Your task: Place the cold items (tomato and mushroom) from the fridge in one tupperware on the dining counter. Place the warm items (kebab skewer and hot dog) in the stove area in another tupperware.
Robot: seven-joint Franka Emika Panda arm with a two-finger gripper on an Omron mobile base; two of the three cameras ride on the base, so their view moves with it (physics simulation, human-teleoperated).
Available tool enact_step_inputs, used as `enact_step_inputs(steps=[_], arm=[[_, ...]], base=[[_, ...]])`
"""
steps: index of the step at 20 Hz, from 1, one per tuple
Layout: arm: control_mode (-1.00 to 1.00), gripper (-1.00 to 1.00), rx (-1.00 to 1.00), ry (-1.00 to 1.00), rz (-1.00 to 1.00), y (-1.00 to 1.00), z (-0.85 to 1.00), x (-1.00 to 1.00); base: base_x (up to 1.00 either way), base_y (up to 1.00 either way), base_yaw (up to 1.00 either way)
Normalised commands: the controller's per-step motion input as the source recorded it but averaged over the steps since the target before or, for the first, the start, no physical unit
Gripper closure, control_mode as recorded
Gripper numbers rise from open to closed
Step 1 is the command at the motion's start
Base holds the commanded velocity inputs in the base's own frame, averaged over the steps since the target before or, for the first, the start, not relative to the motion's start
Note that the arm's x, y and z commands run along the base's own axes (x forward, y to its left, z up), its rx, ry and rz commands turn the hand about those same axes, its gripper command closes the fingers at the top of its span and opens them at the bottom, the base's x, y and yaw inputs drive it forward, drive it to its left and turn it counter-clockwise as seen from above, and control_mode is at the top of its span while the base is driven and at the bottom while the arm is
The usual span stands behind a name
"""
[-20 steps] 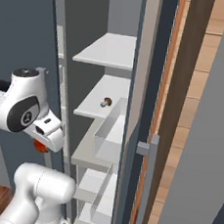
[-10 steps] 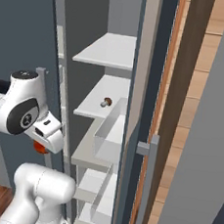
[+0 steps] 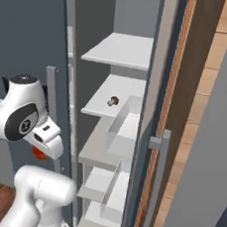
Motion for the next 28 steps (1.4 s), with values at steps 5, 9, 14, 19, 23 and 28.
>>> enact_step_inputs(steps=[5, 9, 14, 19, 23, 28], arm=[[1.0, 1.0, 0.0, 0.0, 0.0, 0.0, 0.0, 0.0], [1.0, 1.0, 0.0, 0.0, 0.0, 0.0, 0.0, 0.0], [1.0, 1.0, 0.0, 0.0, 0.0, 0.0, 0.0, 0.0], [1.0, 1.0, 0.0, 0.0, 0.0, 0.0, 0.0, 0.0], [1.0, 1.0, 0.0, 0.0, 0.0, 0.0, 0.0, 0.0], [1.0, 1.0, 0.0, 0.0, 0.0, 0.0, 0.0, 0.0]], base=[[-0.56, 0.89, 0.13], [-0.3, 1.0, 0.33], [-0.04, 0.86, 0.65], [0.04, 0.54, 0.84], [0.03, 0.27, 0.89], [0.31, 0.29, 0.83]])
